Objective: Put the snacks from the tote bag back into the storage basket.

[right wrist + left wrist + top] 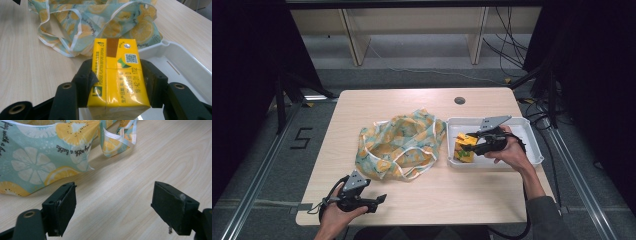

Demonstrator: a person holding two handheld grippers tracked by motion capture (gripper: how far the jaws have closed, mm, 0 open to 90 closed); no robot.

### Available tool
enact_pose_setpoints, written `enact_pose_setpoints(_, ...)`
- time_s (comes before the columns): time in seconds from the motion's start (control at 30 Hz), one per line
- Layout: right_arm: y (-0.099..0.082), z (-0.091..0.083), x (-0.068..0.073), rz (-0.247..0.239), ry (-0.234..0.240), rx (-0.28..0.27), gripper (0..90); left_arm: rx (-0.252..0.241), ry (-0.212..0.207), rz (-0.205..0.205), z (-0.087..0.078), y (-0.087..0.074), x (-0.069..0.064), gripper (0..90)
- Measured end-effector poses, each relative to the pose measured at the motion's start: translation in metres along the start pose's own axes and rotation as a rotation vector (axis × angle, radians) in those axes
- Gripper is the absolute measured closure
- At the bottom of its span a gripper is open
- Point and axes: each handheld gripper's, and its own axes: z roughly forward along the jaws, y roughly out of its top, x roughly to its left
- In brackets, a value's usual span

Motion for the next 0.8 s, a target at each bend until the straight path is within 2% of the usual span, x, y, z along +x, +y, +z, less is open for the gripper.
enact_pose_setpoints(0.1,0.0,0.0,0.001,0.004,-0.001,-0.001,49.2,-0.002,0.0,-0.001,0.0,0.0,0.0,19.4)
enact_pose_setpoints(0.17,0.0,0.0,0.003,0.032,-0.007,0.007,45.9,-0.002,-0.002,-0.004,0.0,0.0,0.0,19.4)
enact_pose_setpoints(0.33,0.004,-0.001,0.006,0.039,-0.046,0.013,36.8,-0.001,-0.001,0.0,0.0,0.0,0.0,19.4)
enact_pose_setpoints(0.37,0.006,-0.004,0.008,0.07,-0.042,0.018,36.0,0.0,-0.001,-0.014,0.0,0.0,-0.001,19.4)
enact_pose_setpoints(0.43,0.008,-0.009,0.008,0.078,-0.08,-0.012,32.8,0.0,-0.002,-0.016,0.0,0.0,-0.001,19.4)
enact_pose_setpoints(0.47,0.01,-0.014,0.008,0.089,-0.081,-0.004,33.0,-0.002,-0.001,-0.017,0.0,0.0,-0.001,19.4)
enact_pose_setpoints(0.53,0.012,-0.022,0.011,0.091,-0.107,-0.034,32.7,0.004,-0.004,0.001,0.0,0.0,0.0,19.4)
enact_pose_setpoints(0.57,0.013,-0.026,0.014,0.101,-0.106,-0.036,32.7,-0.001,0.0,-0.013,0.0,0.0,-0.001,19.4)
enact_pose_setpoints(0.63,0.013,-0.032,0.018,0.099,-0.132,-0.047,32.9,0.006,-0.003,-0.012,-0.001,0.0,-0.001,19.4)
enact_pose_setpoints(0.7,0.013,-0.041,0.023,0.109,-0.141,-0.054,36.1,-0.001,-0.002,-0.013,-0.001,0.001,-0.001,19.4)
enact_pose_setpoints(0.73,0.013,-0.045,0.025,0.11,-0.129,-0.055,41.2,-0.007,0.003,-0.009,0.0,0.001,-0.001,19.4)
enact_pose_setpoints(0.77,0.012,-0.049,0.03,0.126,-0.145,-0.065,48.7,-0.007,0.002,-0.011,0.0,0.001,-0.001,19.4)
enact_pose_setpoints(0.8,0.012,-0.051,0.032,0.114,-0.146,-0.069,55.5,-0.008,0.003,-0.011,0.0,0.001,-0.001,19.4)
